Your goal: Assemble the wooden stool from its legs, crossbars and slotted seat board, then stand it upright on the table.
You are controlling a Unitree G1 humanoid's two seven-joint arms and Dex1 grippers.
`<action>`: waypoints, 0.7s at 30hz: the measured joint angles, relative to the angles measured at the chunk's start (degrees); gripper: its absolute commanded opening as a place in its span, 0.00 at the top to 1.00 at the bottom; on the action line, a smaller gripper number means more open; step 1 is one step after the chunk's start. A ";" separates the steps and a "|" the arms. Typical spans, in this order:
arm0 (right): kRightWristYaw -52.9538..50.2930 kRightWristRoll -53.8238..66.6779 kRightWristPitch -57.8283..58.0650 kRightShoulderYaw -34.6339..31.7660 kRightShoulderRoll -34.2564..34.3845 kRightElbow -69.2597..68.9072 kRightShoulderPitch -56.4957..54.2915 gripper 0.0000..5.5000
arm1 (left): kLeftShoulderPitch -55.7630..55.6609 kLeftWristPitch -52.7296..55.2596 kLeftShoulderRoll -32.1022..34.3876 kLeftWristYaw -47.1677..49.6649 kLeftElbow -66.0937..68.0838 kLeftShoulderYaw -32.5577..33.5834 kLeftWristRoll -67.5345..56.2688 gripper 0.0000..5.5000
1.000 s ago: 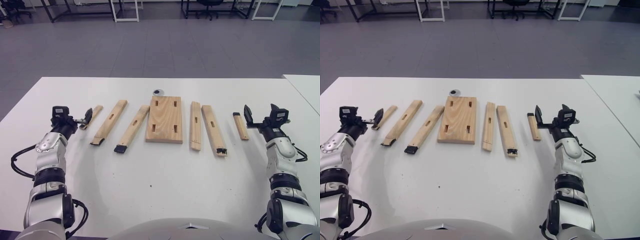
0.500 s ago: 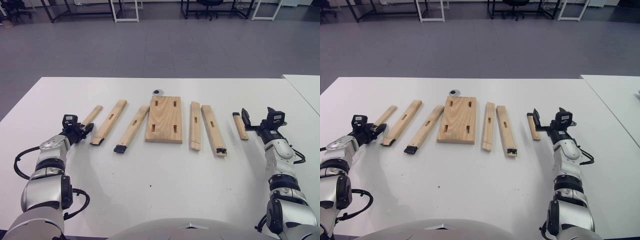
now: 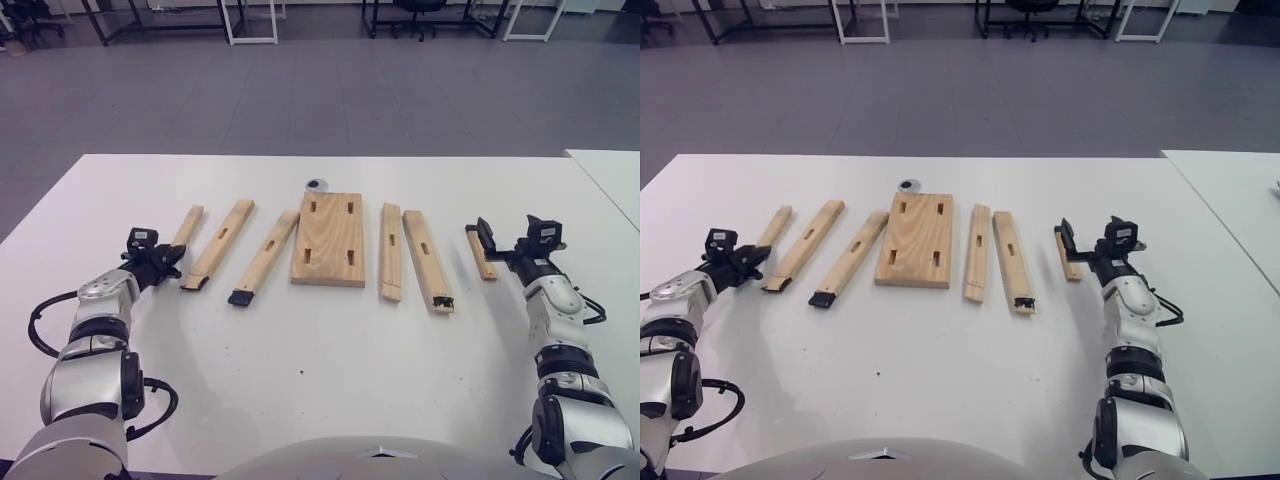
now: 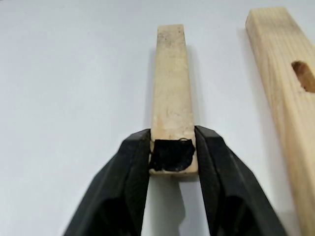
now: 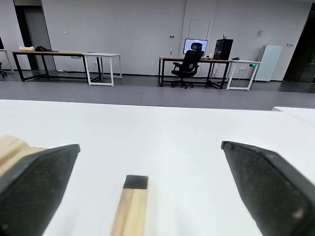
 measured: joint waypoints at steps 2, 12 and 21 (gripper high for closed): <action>2.08 12.30 14.33 0.09 3.98 -11.78 -0.59 0.02 | -0.43 -0.50 -2.93 -2.61 -13.95 0.88 -5.37 0.76; -20.96 50.89 43.48 2.08 23.68 -42.12 -17.15 0.02 | 3.77 14.63 -18.29 -3.19 -65.35 -17.21 -11.66 0.76; -29.63 52.58 46.46 3.63 22.79 -48.52 -16.80 0.34 | 4.87 15.75 -16.26 -1.63 -70.47 -21.33 -5.44 0.76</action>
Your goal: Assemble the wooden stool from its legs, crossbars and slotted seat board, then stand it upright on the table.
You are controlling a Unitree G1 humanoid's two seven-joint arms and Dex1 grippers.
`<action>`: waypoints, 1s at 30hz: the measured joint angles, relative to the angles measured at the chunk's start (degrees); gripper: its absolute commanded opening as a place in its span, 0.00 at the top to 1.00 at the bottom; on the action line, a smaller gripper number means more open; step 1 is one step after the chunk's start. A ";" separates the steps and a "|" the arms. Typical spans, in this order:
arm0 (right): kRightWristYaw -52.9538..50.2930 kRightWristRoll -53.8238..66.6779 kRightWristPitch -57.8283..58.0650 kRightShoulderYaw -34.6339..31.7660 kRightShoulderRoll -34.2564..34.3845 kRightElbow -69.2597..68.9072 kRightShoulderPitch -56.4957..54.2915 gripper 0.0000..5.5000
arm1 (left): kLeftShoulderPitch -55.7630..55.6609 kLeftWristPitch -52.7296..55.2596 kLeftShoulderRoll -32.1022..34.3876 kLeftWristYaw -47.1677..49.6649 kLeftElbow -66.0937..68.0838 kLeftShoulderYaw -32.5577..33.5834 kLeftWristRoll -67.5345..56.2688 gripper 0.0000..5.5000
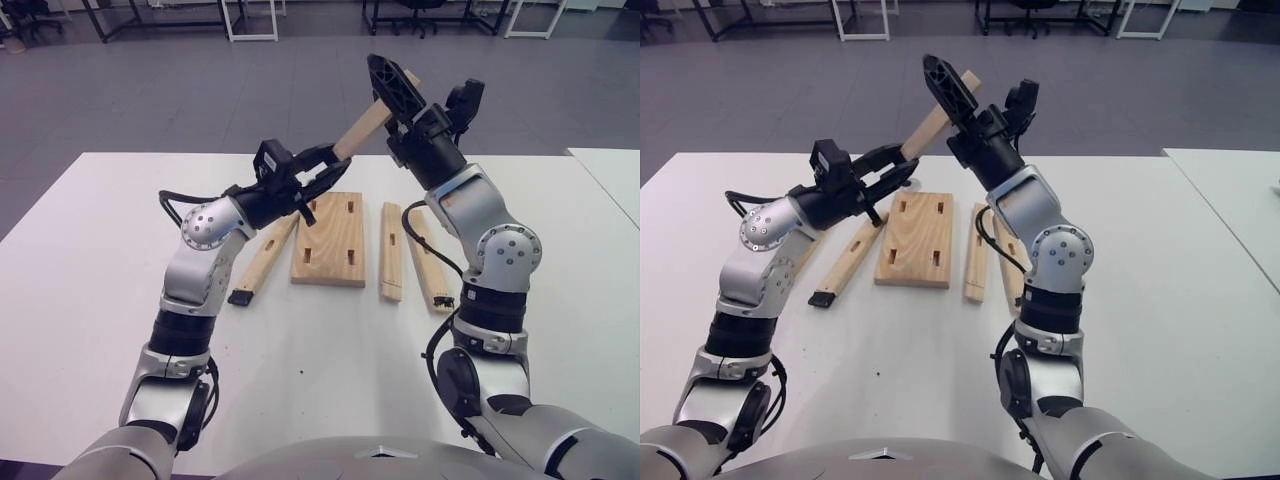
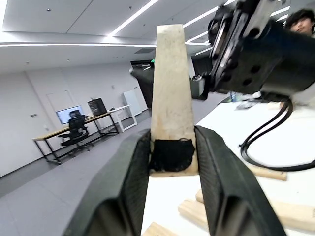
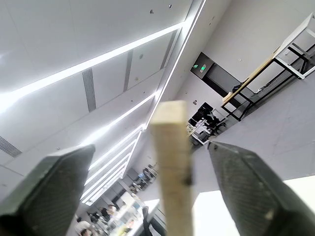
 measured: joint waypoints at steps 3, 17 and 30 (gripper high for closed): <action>-1.57 0.02 0.34 0.06 -1.11 -1.52 1.60 0.45 | 0.00 -0.30 0.06 0.37 0.65 -0.19 0.73 0.76; -5.14 0.53 0.13 -1.03 -1.49 -1.63 2.11 0.92 | -0.39 -1.09 0.32 0.07 0.82 -0.96 2.29 0.76; 0.58 -29.27 -20.42 0.07 -1.99 10.11 17.15 0.92 | 2.47 -1.80 1.01 3.57 7.67 0.30 5.18 0.43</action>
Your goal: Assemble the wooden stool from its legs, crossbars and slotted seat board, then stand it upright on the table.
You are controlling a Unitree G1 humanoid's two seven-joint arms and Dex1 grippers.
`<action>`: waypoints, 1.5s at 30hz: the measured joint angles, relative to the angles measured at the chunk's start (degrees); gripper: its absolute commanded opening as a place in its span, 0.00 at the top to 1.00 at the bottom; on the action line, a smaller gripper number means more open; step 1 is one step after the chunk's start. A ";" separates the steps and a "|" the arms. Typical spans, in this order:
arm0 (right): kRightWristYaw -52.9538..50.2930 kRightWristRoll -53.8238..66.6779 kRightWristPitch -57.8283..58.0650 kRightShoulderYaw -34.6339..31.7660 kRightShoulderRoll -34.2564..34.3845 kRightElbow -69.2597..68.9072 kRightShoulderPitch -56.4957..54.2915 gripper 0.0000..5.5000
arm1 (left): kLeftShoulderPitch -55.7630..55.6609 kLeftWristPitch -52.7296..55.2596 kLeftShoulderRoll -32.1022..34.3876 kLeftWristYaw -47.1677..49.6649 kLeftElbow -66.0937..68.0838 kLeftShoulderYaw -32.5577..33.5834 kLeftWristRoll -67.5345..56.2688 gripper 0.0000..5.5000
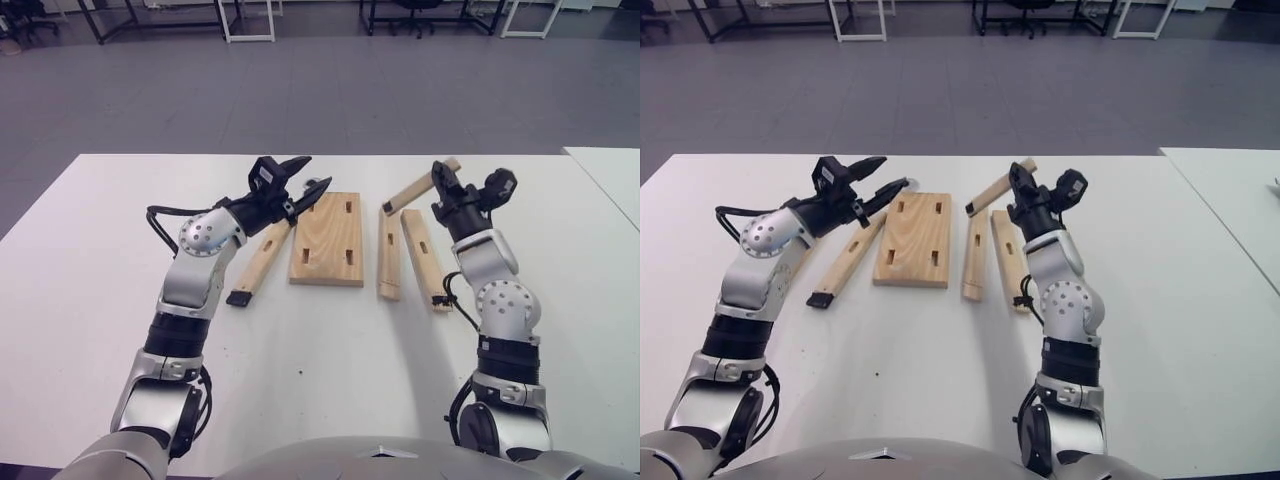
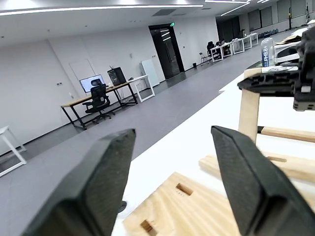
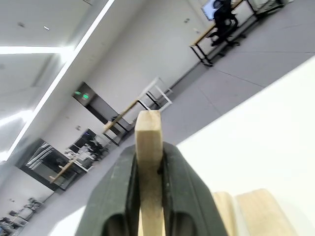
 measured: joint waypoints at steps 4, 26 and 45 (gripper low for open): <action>1.10 -6.46 -5.85 -0.48 0.77 8.15 -0.05 0.92 | 0.04 -1.07 -0.01 3.02 1.16 1.59 1.61 0.43; 1.50 -24.24 -11.13 6.54 2.76 6.02 4.11 0.92 | 1.73 -1.46 -0.13 1.97 1.53 0.87 1.91 0.43; 12.39 -33.70 -20.87 13.36 -4.28 14.73 4.66 0.93 | 2.23 -2.00 0.41 1.37 2.37 -1.39 3.31 0.43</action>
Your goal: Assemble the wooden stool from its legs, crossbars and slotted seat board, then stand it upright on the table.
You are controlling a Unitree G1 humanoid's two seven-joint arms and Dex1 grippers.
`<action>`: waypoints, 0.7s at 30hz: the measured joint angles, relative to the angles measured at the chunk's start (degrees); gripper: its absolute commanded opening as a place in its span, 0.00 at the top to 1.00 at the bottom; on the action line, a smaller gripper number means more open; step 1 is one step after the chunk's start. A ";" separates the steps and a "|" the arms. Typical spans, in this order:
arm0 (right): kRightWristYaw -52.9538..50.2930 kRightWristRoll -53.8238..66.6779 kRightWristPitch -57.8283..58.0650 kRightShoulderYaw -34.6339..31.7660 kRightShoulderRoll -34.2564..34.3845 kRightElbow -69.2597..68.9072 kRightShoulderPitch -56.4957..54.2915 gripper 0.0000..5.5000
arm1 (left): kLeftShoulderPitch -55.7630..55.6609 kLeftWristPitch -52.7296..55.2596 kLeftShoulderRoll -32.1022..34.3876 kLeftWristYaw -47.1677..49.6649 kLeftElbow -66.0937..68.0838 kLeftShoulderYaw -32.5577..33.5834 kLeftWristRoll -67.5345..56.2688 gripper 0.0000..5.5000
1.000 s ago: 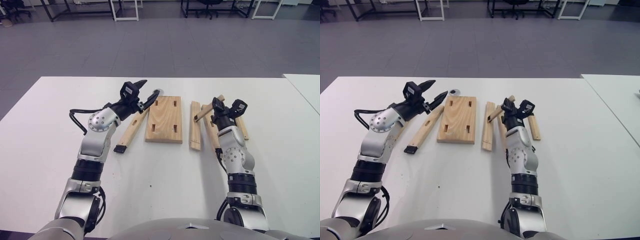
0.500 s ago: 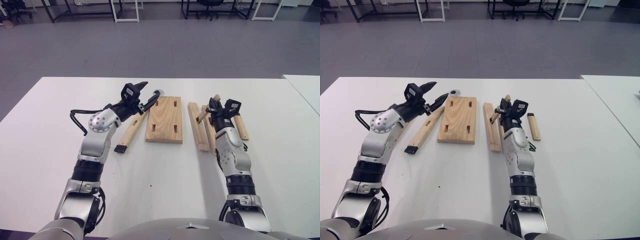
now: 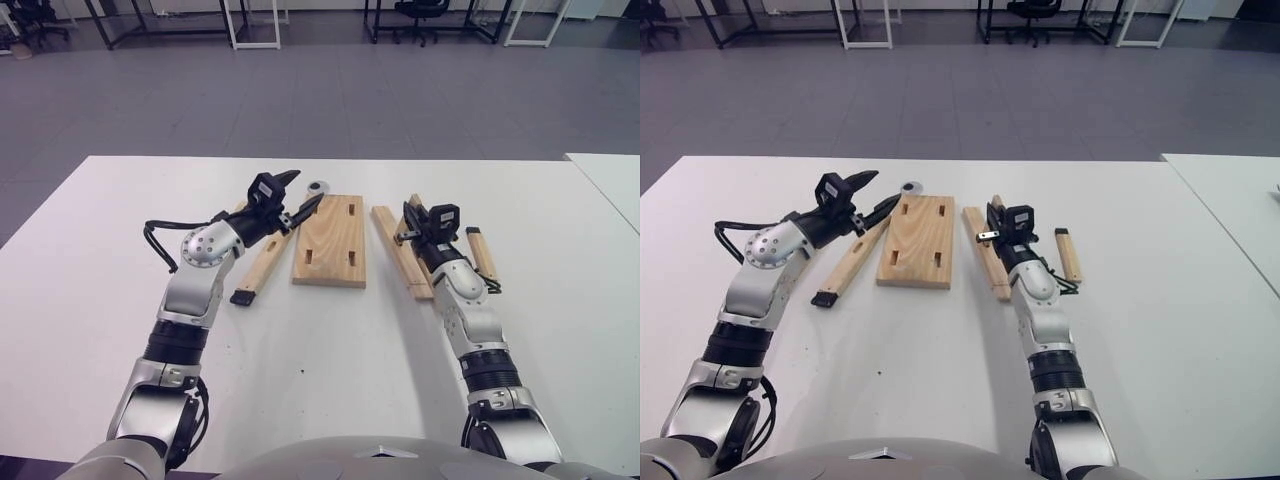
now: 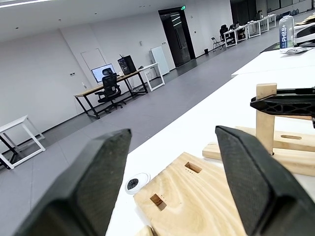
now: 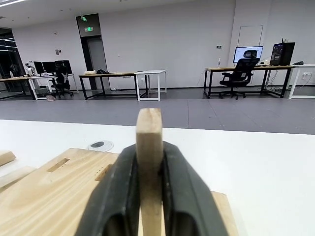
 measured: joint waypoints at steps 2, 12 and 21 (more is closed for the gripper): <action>0.82 -0.15 0.00 0.47 -0.78 0.25 -0.31 0.93 | 0.00 0.00 0.00 -0.03 0.00 -0.25 0.48 0.43; 1.25 -3.91 7.27 1.56 -3.18 -8.24 3.71 0.65 | 1.81 -0.09 -1.50 0.66 -0.17 -1.33 1.10 0.43; 3.26 1.03 38.52 0.19 -4.82 -18.73 3.88 0.42 | 2.48 -0.08 -1.59 0.61 -0.94 -2.57 1.84 0.43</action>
